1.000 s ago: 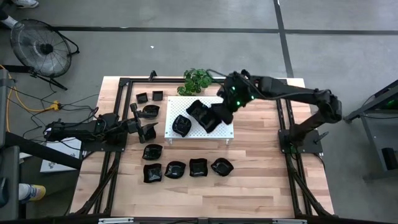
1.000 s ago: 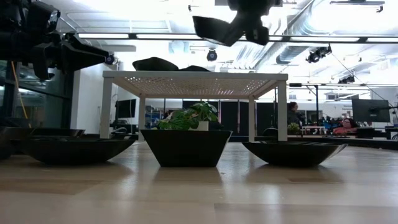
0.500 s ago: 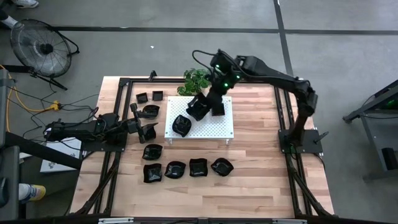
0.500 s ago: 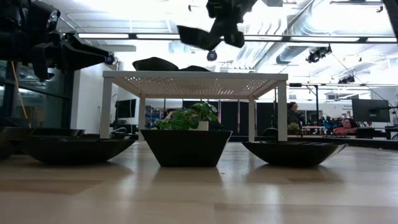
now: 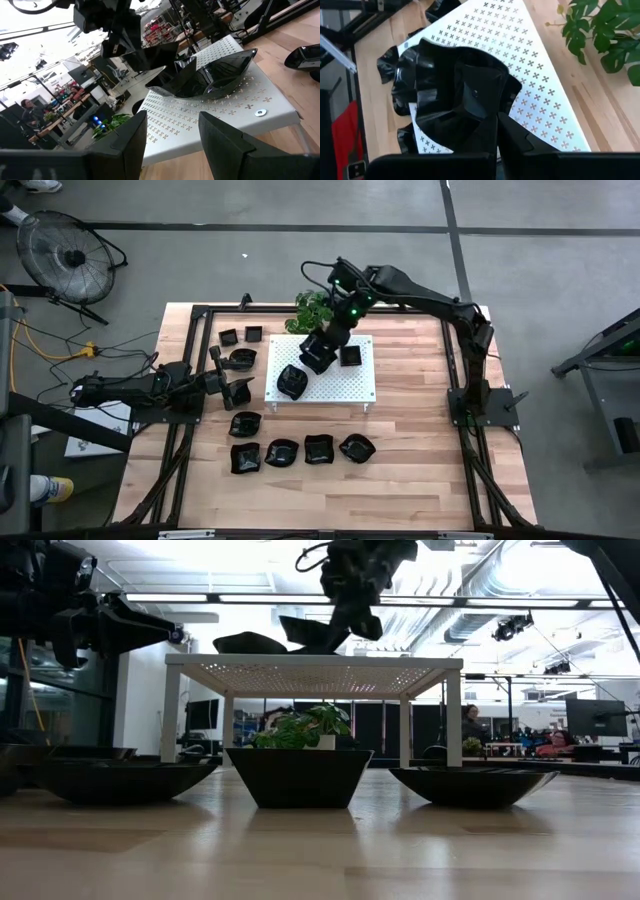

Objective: Pick & Place Mini shaped plates
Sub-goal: Stack the distorted square plate on top of the distorted square plate on the shelf, then stack the leaf shaped plate on top of the leaf shaped plate on the shelf

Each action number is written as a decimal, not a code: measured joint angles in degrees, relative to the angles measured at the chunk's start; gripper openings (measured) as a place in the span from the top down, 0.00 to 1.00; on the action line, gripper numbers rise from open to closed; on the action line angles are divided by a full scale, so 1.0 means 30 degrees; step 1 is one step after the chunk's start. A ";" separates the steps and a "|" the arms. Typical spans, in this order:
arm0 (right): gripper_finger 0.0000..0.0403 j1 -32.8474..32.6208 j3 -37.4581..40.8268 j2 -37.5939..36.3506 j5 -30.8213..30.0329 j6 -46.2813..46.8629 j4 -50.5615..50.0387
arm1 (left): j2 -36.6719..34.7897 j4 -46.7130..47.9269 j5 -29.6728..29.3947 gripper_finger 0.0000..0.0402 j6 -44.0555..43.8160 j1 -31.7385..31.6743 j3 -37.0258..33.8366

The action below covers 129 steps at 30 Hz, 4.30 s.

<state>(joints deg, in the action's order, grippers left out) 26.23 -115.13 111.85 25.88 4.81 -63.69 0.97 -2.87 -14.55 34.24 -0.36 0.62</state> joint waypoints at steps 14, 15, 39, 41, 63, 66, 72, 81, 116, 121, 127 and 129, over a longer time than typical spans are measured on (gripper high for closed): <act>1.00 -0.0413 0.0042 0.0582 0.0387 0.0489 -0.0027 | 0.0000 0.0000 -0.0073 0.56 0.0000 0.0000 0.0000; 1.00 -0.0413 0.0044 0.0612 0.0396 0.0498 -0.0045 | 0.0004 -0.0007 -0.0073 0.56 0.0000 0.0000 0.0000; 1.00 -0.0515 0.0044 0.0969 0.0361 0.1336 -0.0296 | 0.0001 -0.0006 -0.0051 0.56 0.0000 0.0000 0.0000; 1.00 -0.0515 0.0044 0.0969 0.0361 0.1336 -0.0304 | 0.0001 0.0000 -0.0051 0.56 -0.0004 0.0000 0.0000; 1.00 -0.0515 0.0044 0.1180 0.0368 0.1241 -0.0332 | 0.0004 -0.0003 0.0015 0.56 0.0000 0.0000 0.0000; 1.00 -0.0515 0.0044 0.1209 0.0361 0.1241 -0.0338 | 0.0000 -0.0007 0.0013 0.56 0.0000 0.0002 0.0000; 1.00 -0.0515 0.0044 0.1209 0.0361 0.1195 -0.0398 | 0.0000 -0.0002 0.0007 0.56 0.0000 0.0000 0.0000; 0.94 -0.0508 0.0044 0.1209 0.0367 0.0884 -0.0401 | 0.0001 -0.0007 -0.0005 0.56 0.0000 0.0003 0.0000; 0.82 -0.5858 0.0036 -0.0962 -0.2458 -0.1146 -0.7687 | 0.0004 -0.0003 -0.0044 0.56 0.0000 0.0000 0.0000; 0.82 -0.8110 0.0422 -0.0988 -0.3802 0.0150 -0.7337 | 0.0001 -0.0007 0.0016 0.56 0.0000 0.0000 0.0000; 0.82 -1.0485 0.3032 -0.1375 -0.4091 0.1542 -0.5231 | 0.0002 0.0000 0.0015 0.56 0.0000 0.0000 0.0000; 0.82 -1.1219 0.4094 -0.1562 -0.4083 0.2230 -0.4573 | 0.0007 -0.0007 0.0015 0.56 0.0000 0.0000 0.0000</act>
<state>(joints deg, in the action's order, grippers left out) -7.42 -102.85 107.17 13.63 11.50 -77.41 0.99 -2.90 -14.50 34.24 -0.36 0.62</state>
